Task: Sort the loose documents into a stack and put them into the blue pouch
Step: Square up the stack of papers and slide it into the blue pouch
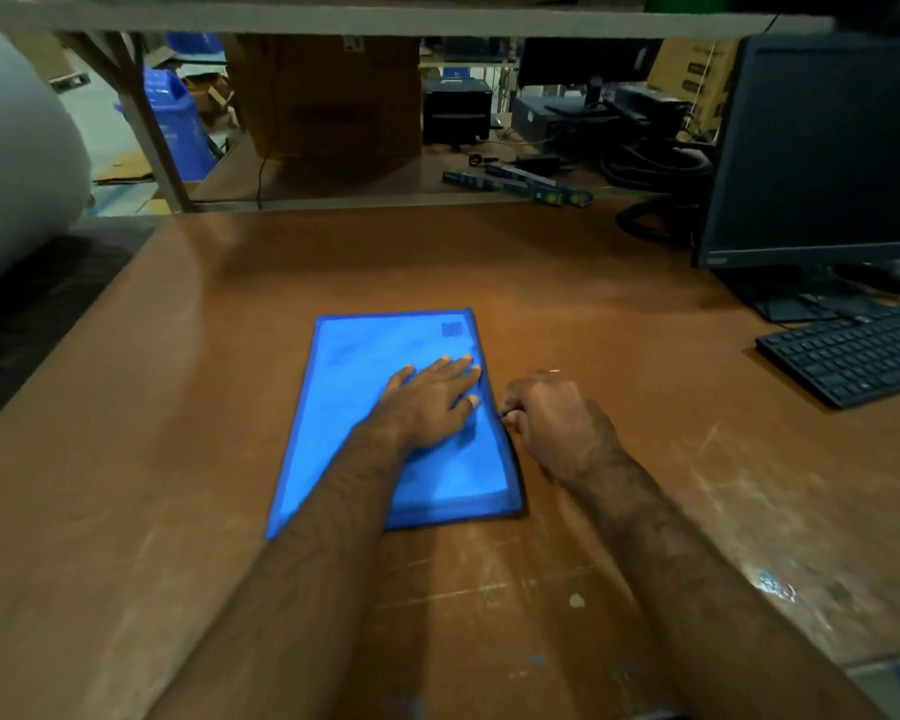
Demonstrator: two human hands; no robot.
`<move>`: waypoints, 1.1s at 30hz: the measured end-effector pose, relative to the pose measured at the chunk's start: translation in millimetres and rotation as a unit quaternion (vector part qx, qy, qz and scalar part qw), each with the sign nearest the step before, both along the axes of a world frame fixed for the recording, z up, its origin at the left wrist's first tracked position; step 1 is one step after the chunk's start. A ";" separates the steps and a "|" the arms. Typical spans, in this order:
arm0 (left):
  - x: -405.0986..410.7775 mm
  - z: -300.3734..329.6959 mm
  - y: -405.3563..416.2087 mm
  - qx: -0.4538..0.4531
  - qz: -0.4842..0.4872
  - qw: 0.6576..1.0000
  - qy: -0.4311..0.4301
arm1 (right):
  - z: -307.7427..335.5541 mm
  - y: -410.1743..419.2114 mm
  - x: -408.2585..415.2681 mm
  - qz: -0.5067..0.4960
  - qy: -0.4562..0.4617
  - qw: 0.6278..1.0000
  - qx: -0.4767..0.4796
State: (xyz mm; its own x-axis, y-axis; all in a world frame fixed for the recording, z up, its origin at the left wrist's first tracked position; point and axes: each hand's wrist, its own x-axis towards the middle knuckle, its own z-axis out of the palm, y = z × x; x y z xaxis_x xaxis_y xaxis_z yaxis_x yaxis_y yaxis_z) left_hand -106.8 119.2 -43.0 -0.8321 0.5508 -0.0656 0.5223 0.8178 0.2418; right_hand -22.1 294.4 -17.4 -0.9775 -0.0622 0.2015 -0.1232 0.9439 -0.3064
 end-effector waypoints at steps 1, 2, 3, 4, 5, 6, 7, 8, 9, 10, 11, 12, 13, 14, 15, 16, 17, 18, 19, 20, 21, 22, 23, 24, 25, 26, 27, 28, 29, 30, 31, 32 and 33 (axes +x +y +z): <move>1.4 -0.3 0.0 0.000 0.001 1.000 0.000 | 2.2 -0.2 15.0 0.004 -0.007 1.000 -0.006; 2.6 -0.3 0.3 0.000 0.004 1.000 0.000 | 4.7 -0.1 30.2 0.007 -0.018 1.000 -0.012; 4.0 -0.4 0.7 -0.002 0.006 1.000 0.000 | 6.2 0.9 44.5 0.009 -0.030 0.999 -0.016; 4.8 -0.2 1.4 -0.006 0.010 1.000 0.005 | 8.5 2.4 57.9 0.011 -0.044 0.999 -0.017; 5.4 -0.7 2.0 -0.008 0.013 1.000 0.009 | 10.3 4.5 69.7 0.014 -0.058 0.998 -0.015; 5.5 -1.1 2.3 -0.006 0.015 1.000 0.012 | 12.8 6.1 80.4 0.019 -0.070 0.997 -0.014; 5.7 -2.2 2.7 -0.001 0.018 1.000 0.013 | 15.4 8.1 88.2 0.024 -0.082 0.996 -0.012; 6.0 -3.4 3.0 0.003 0.020 1.000 0.016 | 18.9 9.3 93.6 0.029 -0.095 0.995 -0.006; 6.2 -4.8 3.2 0.005 0.022 1.000 0.020 | 22.1 10.1 96.1 0.031 -0.107 0.994 0.004; 6.0 -6.3 3.6 0.009 0.023 0.999 0.023 | 24.7 11.0 96.3 0.030 -0.122 0.992 0.019; 5.5 -7.9 4.1 0.012 0.021 0.999 0.023 | 26.7 11.9 94.1 0.026 -0.136 0.990 0.033; 5.1 -9.4 4.2 0.017 0.018 0.999 0.023 | 28.0 11.2 90.6 0.021 -0.142 0.989 0.036; 3.5 -11.3 3.7 0.027 0.014 0.999 0.018 | 27.8 9.0 85.2 0.017 -0.135 0.990 0.025; 0.8 -12.7 2.4 0.052 0.011 0.999 0.011 | 27.0 4.4 77.7 0.014 -0.115 0.993 0.002; -1.4 -12.5 0.1 0.097 0.015 0.995 -0.004 | 24.9 -1.9 68.1 0.013 -0.088 0.996 -0.025; -2.8 -11.0 -3.2 0.164 0.024 0.986 -0.024 | 21.1 -9.7 55.2 0.017 -0.061 0.997 -0.046; -3.4 -9.0 -7.4 0.232 0.039 0.971 -0.039 | 17.1 -18.7 40.0 0.025 -0.043 0.997 -0.057; -4.4 -8.7 -12.7 0.283 0.057 0.957 -0.040 | 11.9 -28.3 23.2 0.029 -0.036 0.997 -0.061; -5.5 -9.1 -18.6 0.306 0.080 0.948 -0.027 | 6.2 -38.0 6.6 0.025 -0.040 0.997 -0.059; -6.5 -8.7 -25.2 0.302 0.107 0.947 -0.003 | 0.7 -47.1 -9.4 0.018 -0.050 0.997 -0.047; -6.9 -7.1 -32.8 0.275 0.144 0.950 0.026 | -4.3 -55.3 -22.9 0.008 -0.063 0.998 -0.026; -6.2 -6.1 -40.5 0.234 0.180 0.954 0.058 | -8.9 -62.2 -34.3 -0.002 -0.073 0.997 -0.001; -6.6 -6.6 -47.1 0.187 0.207 0.957 0.079 | -12.5 -67.3 -43.6 -0.010 -0.085 0.996 0.020; -7.7 -8.1 -52.6 0.147 0.217 0.961 0.086 | -15.6 -70.6 -51.5 -0.016 -0.097 0.995 0.033; -9.1 -8.5 -56.5 0.116 0.213 0.967 0.072 | -17.6 -72.6 -57.5 -0.020 -0.108 0.993 0.041; -12.7 -9.9 -59.7 0.097 0.204 0.973 0.054 | -19.9 -73.0 -63.6 -0.019 -0.117 0.992 0.047; -17.5 -11.2 -61.3 0.092 0.197 0.975 0.037 | -21.1 -71.9 -69.7 -0.015 -0.123 0.991 0.053; -22.7 -11.2 -61.9 0.093 0.194 0.976 0.025 | -21.9 -70.2 -76.7 -0.011 -0.127 0.990 0.060; -28.7 -10.9 -61.3 0.093 0.191 0.977 0.013 | -22.3 -67.8 -84.0 -0.009 -0.130 0.989 0.065; -35.9 -10.6 -59.3 0.089 0.187 0.978 0.004 | -22.8 -64.6 -92.8 -0.010 -0.131 0.989 0.068; -43.8 -9.7 -56.7 0.083 0.181 0.980 -0.004 | -23.5 -61.4 -102.5 -0.011 -0.130 0.989 0.068; -51.7 -9.1 -54.1 0.076 0.173 0.982 -0.007 | -23.9 -58.5 -111.6 -0.014 -0.129 0.989 0.067; -59.9 -8.1 -51.4 0.070 0.166 0.984 -0.010 | -24.0 -56.2 -119.7 -0.018 -0.126 0.990 0.068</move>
State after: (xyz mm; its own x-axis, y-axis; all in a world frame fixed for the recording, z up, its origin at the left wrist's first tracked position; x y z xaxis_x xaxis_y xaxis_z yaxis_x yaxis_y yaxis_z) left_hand -166.7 67.8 -51.1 -0.9669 0.2537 -0.0261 0.2263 0.9008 0.3706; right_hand -141.8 238.2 -41.4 -0.9977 -0.0353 -0.0571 -0.0236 0.9808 -0.1938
